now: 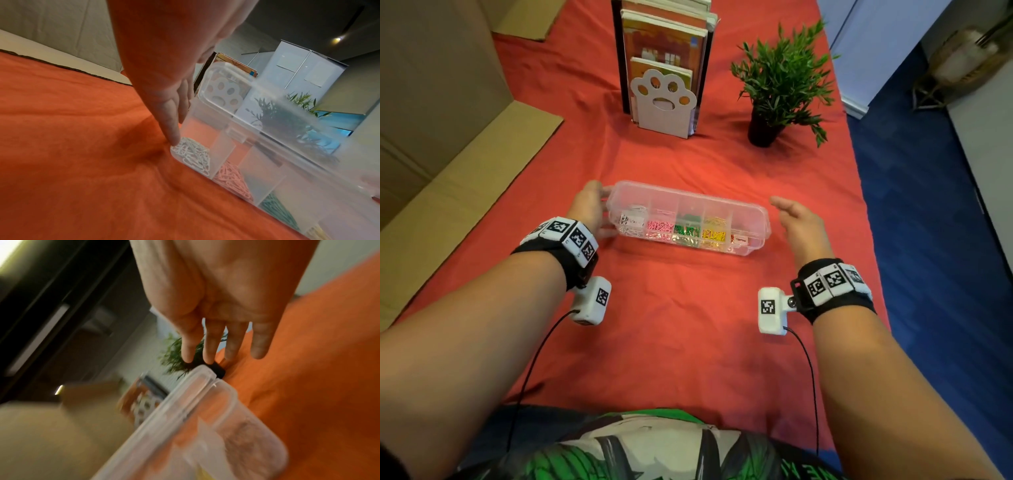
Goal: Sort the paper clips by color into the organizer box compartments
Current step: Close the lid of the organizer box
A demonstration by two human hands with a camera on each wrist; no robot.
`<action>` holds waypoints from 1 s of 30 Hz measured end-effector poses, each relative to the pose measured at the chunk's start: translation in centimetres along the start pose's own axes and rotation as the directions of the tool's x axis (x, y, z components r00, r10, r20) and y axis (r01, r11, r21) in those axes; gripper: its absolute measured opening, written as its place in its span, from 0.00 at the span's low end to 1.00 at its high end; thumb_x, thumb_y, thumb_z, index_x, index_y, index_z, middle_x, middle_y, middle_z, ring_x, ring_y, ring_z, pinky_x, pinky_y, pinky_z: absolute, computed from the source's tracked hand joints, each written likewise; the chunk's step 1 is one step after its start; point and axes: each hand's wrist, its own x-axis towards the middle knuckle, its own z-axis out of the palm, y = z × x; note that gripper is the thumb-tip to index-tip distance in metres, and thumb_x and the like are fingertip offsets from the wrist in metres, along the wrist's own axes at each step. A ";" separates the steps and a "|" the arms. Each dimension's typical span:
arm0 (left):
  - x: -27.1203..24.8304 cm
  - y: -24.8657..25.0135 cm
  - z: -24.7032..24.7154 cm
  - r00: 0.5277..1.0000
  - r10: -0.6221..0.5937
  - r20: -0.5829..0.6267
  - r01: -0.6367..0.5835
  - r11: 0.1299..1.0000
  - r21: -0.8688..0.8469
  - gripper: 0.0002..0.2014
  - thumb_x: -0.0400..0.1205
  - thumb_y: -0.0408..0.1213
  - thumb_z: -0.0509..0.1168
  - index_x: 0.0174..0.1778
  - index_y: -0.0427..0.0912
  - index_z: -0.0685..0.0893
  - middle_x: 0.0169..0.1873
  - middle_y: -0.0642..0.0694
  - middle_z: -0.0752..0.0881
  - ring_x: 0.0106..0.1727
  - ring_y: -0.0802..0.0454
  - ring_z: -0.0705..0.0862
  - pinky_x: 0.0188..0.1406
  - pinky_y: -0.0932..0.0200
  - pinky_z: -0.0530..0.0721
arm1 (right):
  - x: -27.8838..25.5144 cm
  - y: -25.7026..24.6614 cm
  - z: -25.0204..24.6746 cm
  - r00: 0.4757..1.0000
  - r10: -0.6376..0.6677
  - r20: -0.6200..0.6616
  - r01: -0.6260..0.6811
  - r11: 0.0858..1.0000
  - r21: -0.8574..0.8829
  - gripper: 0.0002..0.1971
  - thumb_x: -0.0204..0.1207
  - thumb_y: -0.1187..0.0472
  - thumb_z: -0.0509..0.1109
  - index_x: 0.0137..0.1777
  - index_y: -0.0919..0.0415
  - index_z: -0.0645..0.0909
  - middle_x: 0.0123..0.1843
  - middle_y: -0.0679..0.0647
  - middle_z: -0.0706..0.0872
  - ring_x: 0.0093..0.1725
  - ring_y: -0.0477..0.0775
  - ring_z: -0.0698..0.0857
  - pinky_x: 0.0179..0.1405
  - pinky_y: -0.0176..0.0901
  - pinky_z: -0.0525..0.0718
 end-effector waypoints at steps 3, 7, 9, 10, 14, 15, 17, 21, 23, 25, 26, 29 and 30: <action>-0.8 0.6 0.1 1.000 -0.019 0.025 0.019 1.000 -0.010 0.13 0.82 0.46 0.55 0.52 0.48 0.83 0.50 0.43 0.85 0.43 0.47 0.83 0.42 0.51 0.83 | -0.8 0.3 1.4 0.945 -0.025 0.328 0.208 0.817 -0.537 0.28 0.81 0.54 0.61 0.80 0.44 0.58 0.84 0.53 0.58 0.83 0.55 0.56 0.80 0.52 0.57; -0.5 -0.6 0.3 0.994 0.104 -0.019 -0.099 0.980 0.172 0.18 0.79 0.37 0.65 0.66 0.44 0.79 0.57 0.41 0.86 0.49 0.44 0.86 0.51 0.47 0.87 | -2.3 1.4 3.2 0.916 0.118 0.383 0.290 0.463 -0.837 0.35 0.80 0.43 0.56 0.80 0.36 0.39 0.83 0.49 0.28 0.84 0.59 0.34 0.78 0.72 0.42; -0.7 -0.9 0.3 0.986 0.166 -0.027 -0.156 0.964 0.217 0.19 0.79 0.37 0.66 0.66 0.43 0.80 0.56 0.40 0.87 0.53 0.42 0.87 0.57 0.44 0.86 | -2.8 2.2 3.7 0.936 0.033 0.352 0.313 0.388 -0.867 0.32 0.83 0.47 0.52 0.80 0.37 0.38 0.84 0.51 0.28 0.84 0.60 0.36 0.78 0.74 0.41; -0.7 -1.0 0.2 0.984 0.178 -0.032 -0.166 0.960 0.226 0.19 0.79 0.37 0.66 0.66 0.43 0.80 0.56 0.39 0.88 0.53 0.42 0.87 0.58 0.43 0.85 | -3.0 2.5 3.8 0.940 -0.018 0.340 0.324 0.354 -0.877 0.31 0.84 0.49 0.51 0.80 0.37 0.37 0.84 0.51 0.30 0.84 0.60 0.37 0.77 0.74 0.41; -0.8 -0.7 0.4 0.974 0.218 -0.054 -0.191 0.930 0.313 0.18 0.79 0.37 0.65 0.66 0.41 0.80 0.56 0.40 0.88 0.54 0.43 0.87 0.58 0.51 0.85 | -3.2 2.8 4.4 0.953 -0.085 0.290 0.303 0.259 -0.917 0.30 0.85 0.55 0.48 0.80 0.39 0.36 0.85 0.53 0.36 0.84 0.63 0.39 0.75 0.78 0.39; -0.8 -0.6 0.4 0.972 0.226 -0.058 -0.193 0.919 0.345 0.18 0.79 0.38 0.65 0.66 0.41 0.80 0.56 0.40 0.87 0.55 0.43 0.87 0.56 0.54 0.84 | -3.2 2.6 4.5 0.956 -0.075 0.282 0.292 0.233 -0.928 0.30 0.85 0.54 0.48 0.81 0.40 0.36 0.85 0.53 0.36 0.84 0.64 0.38 0.74 0.79 0.37; -0.9 -0.4 0.5 0.969 0.238 -0.068 -0.192 0.898 0.396 0.19 0.79 0.38 0.65 0.66 0.41 0.80 0.57 0.40 0.87 0.55 0.43 0.86 0.54 0.56 0.83 | -3.4 1.7 5.5 0.952 -0.068 0.298 0.305 0.192 -0.933 0.32 0.84 0.49 0.49 0.82 0.47 0.37 0.85 0.53 0.36 0.84 0.63 0.36 0.73 0.79 0.35; -0.8 -0.2 0.5 0.971 0.230 -0.066 -0.182 0.889 0.420 0.19 0.79 0.38 0.65 0.66 0.40 0.80 0.58 0.39 0.87 0.56 0.42 0.86 0.56 0.54 0.83 | -4.4 -0.6 10.4 0.877 -0.105 0.469 0.480 0.227 -0.848 0.37 0.81 0.41 0.52 0.83 0.54 0.38 0.85 0.52 0.36 0.84 0.57 0.37 0.76 0.72 0.34; -0.9 0.0 0.5 0.971 0.228 -0.067 -0.177 0.881 0.439 0.19 0.78 0.38 0.65 0.66 0.40 0.80 0.58 0.39 0.87 0.56 0.43 0.86 0.55 0.55 0.82 | -4.7 -1.5 13.0 0.852 -0.139 0.505 0.524 0.216 -0.824 0.38 0.81 0.40 0.51 0.83 0.56 0.38 0.85 0.54 0.37 0.84 0.57 0.38 0.78 0.73 0.36; -0.8 0.0 0.5 0.969 0.238 -0.060 -0.188 0.876 0.445 0.19 0.78 0.36 0.65 0.66 0.39 0.80 0.57 0.38 0.87 0.56 0.42 0.86 0.52 0.57 0.80 | -4.8 -2.0 15.0 0.849 -0.163 0.502 0.527 0.195 -0.828 0.39 0.81 0.39 0.49 0.83 0.59 0.38 0.85 0.56 0.37 0.85 0.57 0.39 0.78 0.73 0.39; -0.9 0.1 0.5 0.969 0.241 -0.055 -0.192 0.874 0.446 0.19 0.78 0.35 0.65 0.66 0.38 0.80 0.57 0.38 0.87 0.55 0.42 0.86 0.51 0.58 0.80 | -4.8 -2.2 15.8 0.855 -0.161 0.494 0.517 0.181 -0.837 0.39 0.81 0.39 0.49 0.82 0.60 0.37 0.85 0.57 0.37 0.85 0.58 0.40 0.78 0.73 0.39; -0.5 -0.1 0.4 0.967 0.247 -0.056 -0.198 0.876 0.440 0.19 0.77 0.34 0.66 0.65 0.37 0.81 0.57 0.37 0.88 0.55 0.42 0.87 0.52 0.58 0.80 | -4.5 -2.0 17.3 0.881 -0.140 0.452 0.471 0.169 -0.866 0.38 0.82 0.41 0.48 0.82 0.62 0.38 0.85 0.59 0.38 0.85 0.59 0.42 0.77 0.75 0.37; -0.5 -0.1 0.3 0.968 0.246 -0.055 -0.198 0.875 0.442 0.18 0.77 0.34 0.66 0.64 0.37 0.82 0.56 0.38 0.88 0.54 0.42 0.87 0.53 0.57 0.81 | -4.5 -1.9 17.5 0.886 -0.143 0.442 0.461 0.162 -0.872 0.37 0.83 0.43 0.48 0.82 0.63 0.38 0.85 0.60 0.38 0.85 0.59 0.42 0.76 0.76 0.37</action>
